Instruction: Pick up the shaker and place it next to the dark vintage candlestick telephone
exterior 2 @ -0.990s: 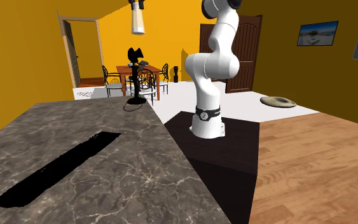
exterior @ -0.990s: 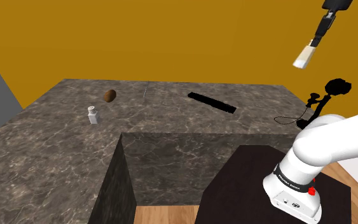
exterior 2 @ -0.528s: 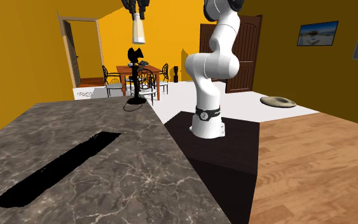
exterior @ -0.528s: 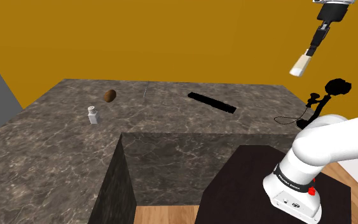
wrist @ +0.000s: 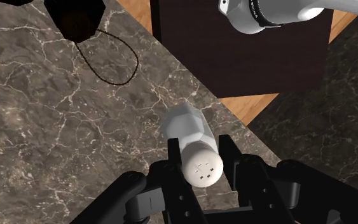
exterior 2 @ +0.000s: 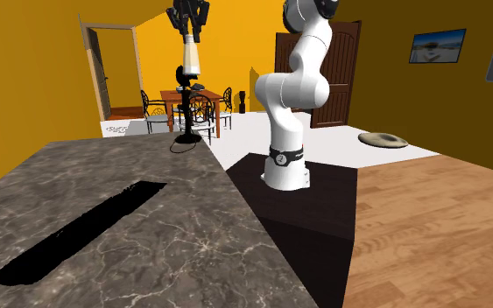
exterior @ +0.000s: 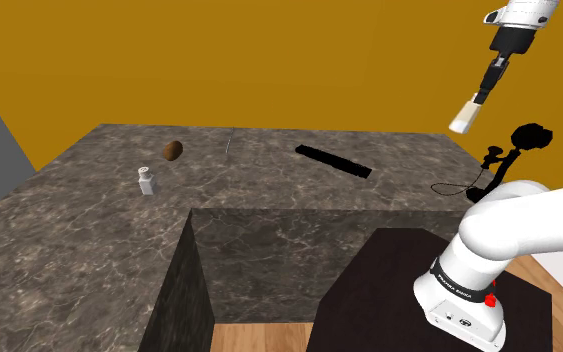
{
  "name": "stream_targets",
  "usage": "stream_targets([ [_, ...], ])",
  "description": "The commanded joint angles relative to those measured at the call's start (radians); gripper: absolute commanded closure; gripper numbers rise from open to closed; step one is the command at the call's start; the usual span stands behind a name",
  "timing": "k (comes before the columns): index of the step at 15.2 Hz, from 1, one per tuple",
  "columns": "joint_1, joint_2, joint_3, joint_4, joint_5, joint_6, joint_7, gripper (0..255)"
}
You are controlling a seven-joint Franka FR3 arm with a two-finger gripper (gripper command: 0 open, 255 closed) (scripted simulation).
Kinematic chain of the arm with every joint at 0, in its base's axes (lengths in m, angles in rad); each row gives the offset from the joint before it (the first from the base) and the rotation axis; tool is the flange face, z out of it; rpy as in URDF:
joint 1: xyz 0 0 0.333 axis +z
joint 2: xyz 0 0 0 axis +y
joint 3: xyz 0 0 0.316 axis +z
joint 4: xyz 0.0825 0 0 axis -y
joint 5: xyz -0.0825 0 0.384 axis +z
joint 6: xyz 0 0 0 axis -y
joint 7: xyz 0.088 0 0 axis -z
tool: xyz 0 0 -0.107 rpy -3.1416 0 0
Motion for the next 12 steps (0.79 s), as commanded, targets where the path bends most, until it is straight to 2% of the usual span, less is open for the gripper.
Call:
stream_targets([
  [1, -0.004, -0.014, -0.001, -0.039, -0.004, 0.025, 0.006, 255],
  [12, -0.026, -0.069, -0.033, -0.215, -0.040, 0.148, 0.013, 255],
])
